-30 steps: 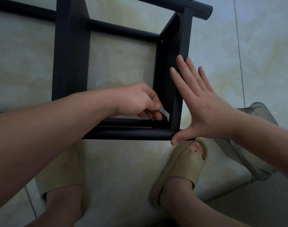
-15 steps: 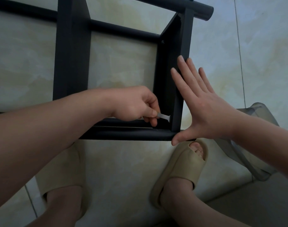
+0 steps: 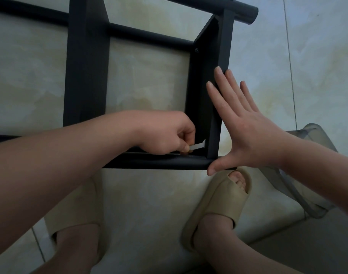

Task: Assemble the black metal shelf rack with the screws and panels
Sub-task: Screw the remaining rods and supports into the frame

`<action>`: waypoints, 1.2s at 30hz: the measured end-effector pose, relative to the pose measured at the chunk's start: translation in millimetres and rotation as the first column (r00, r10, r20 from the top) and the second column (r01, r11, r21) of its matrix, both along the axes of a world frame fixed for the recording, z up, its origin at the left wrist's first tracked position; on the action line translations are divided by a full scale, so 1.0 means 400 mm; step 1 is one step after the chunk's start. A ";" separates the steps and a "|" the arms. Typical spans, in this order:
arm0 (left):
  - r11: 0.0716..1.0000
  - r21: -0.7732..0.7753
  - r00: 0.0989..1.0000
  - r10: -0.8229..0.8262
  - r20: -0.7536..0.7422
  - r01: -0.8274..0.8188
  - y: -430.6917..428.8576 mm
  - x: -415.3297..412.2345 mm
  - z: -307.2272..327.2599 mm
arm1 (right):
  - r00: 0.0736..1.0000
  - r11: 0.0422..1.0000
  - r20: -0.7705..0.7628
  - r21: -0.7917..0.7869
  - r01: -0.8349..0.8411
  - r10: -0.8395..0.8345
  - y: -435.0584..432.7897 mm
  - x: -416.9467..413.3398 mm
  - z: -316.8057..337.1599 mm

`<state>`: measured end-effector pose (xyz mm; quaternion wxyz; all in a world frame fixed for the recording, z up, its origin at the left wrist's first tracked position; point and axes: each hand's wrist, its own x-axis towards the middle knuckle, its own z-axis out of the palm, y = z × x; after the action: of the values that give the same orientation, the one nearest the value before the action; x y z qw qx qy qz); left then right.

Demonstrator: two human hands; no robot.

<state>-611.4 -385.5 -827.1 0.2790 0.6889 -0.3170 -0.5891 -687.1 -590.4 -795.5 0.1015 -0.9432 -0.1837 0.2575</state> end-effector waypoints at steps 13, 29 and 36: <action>0.966 -0.062 0.957 0.259 0.132 -0.253 0.006 0.016 -0.013 | 1.000 1.000 0.003 -0.003 0.004 -0.004 0.002 -0.002 0.000; 0.603 0.240 0.483 0.773 -0.411 -0.761 -0.040 -0.046 -0.032 | 1.000 1.000 0.004 -0.006 0.003 -0.003 0.001 -0.001 -0.001; 0.584 0.285 0.477 0.799 -0.366 -0.760 -0.039 -0.039 -0.027 | 1.000 1.000 0.010 0.003 0.005 -0.005 0.001 -0.001 -0.003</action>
<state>-626.8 -401.2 -837.8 0.5529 0.6084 0.1307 -0.5541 -687.6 -589.9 -796.5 0.1026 -0.9448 -0.1821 0.2522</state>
